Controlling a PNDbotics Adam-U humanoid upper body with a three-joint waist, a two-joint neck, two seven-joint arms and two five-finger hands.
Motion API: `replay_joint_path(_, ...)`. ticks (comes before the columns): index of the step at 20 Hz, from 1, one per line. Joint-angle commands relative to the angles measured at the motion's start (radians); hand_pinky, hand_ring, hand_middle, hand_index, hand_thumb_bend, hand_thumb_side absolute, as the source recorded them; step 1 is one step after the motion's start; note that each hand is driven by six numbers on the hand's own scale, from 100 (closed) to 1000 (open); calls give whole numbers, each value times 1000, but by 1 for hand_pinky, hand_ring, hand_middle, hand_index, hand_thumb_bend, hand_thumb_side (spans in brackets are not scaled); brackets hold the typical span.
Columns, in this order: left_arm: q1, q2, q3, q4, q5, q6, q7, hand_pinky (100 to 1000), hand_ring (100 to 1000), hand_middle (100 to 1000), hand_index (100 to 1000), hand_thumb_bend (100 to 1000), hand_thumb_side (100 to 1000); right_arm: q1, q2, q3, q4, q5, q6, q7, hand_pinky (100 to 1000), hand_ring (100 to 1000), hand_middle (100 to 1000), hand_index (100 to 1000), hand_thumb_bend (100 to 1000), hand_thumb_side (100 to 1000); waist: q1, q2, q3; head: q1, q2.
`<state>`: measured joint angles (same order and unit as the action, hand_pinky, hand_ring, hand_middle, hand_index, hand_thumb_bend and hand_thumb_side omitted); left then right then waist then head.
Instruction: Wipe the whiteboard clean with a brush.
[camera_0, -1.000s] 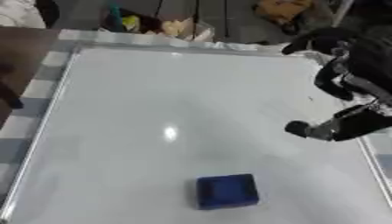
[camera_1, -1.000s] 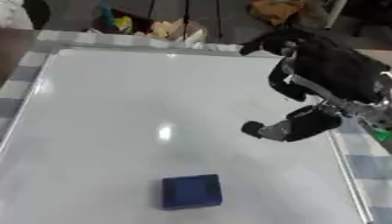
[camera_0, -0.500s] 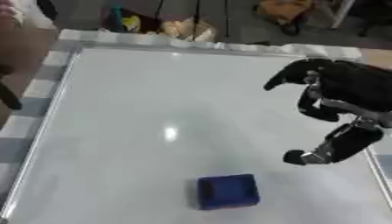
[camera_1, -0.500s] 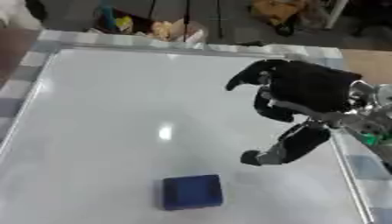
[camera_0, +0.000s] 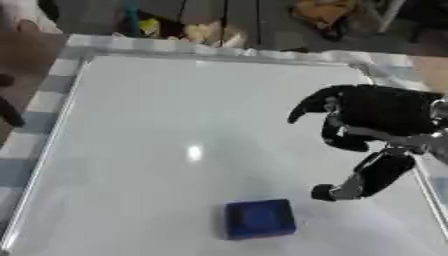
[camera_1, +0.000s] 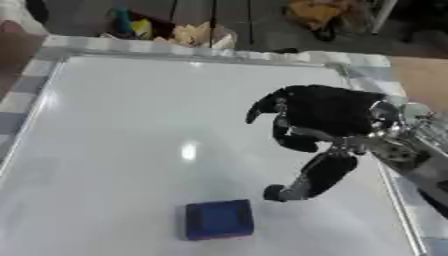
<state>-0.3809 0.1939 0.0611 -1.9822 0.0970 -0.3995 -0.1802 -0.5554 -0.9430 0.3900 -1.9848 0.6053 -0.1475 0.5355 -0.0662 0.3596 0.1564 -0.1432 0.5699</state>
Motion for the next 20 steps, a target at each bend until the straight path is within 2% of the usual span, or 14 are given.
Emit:
replay_joint_path(1,-10,10,-4,-18,4,0,-6,376,673,553,638,120,950,-22,-2,12,-15,-7,12,29,872,861,799,100,523,538,2,-21,-1,-4,2)
replay_joint_path(6,-10,9,-5,-18,5,2,-9,376,673,553,638,121,950,-55,30,42,-15,13,49,60,867,855,784,104,508,544,2,-21,-1,-6,6)
replay_joint_path(12,-11,9,-7,-18,8,4,-11,377,673,553,638,121,949,-93,80,96,-15,95,91,90,857,848,779,107,482,550,1,-25,-6,-6,10)
replay_joint_path(20,-14,7,-5,-18,12,10,-7,379,673,553,639,124,949,-98,157,130,-15,189,105,102,847,838,766,107,455,557,1,-29,-21,-5,37)
